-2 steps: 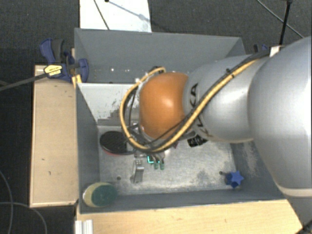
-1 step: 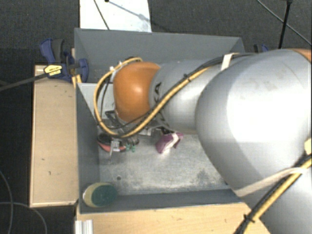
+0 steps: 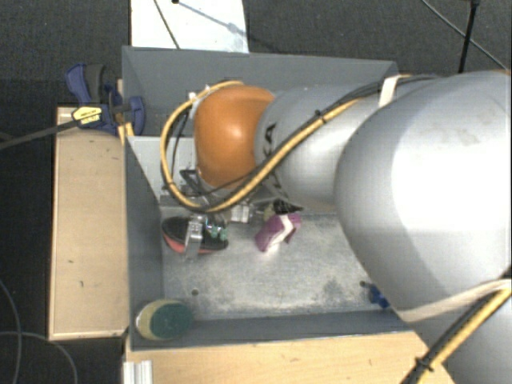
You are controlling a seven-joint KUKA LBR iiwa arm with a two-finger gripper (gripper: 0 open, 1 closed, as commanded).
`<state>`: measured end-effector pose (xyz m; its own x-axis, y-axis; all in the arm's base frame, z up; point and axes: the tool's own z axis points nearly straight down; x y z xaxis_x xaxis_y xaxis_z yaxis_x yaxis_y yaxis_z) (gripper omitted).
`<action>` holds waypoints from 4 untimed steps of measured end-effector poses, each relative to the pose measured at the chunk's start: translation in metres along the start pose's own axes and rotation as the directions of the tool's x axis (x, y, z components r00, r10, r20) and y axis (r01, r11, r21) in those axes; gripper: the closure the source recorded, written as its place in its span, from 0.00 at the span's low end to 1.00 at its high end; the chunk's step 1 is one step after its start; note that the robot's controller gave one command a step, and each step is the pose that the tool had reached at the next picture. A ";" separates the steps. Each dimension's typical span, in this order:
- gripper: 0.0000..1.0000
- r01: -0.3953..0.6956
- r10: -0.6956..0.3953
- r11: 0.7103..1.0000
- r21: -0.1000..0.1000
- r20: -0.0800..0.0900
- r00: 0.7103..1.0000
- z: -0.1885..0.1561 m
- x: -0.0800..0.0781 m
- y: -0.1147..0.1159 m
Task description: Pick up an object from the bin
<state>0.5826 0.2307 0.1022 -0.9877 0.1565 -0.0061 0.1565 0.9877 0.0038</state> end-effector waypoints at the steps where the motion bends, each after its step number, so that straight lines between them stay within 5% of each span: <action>1: 0.00 -0.133 0.133 0.991 0.005 -0.006 0.991 0.002 -0.002 -0.022; 2: 0.00 -0.398 0.398 0.917 0.009 -0.008 0.917 0.033 0.005 -0.002; 3: 0.00 -0.398 0.398 0.917 0.008 -0.007 0.917 0.032 0.004 -0.002; 4: 1.00 -0.398 0.398 0.917 0.008 -0.007 0.917 0.032 0.004 -0.002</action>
Offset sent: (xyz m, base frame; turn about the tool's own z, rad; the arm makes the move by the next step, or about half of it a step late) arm -0.0015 -0.0217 -0.0022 0.1346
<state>0.5783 0.2295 0.0697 -0.8438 0.5366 0.0031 0.5366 0.8438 -0.0023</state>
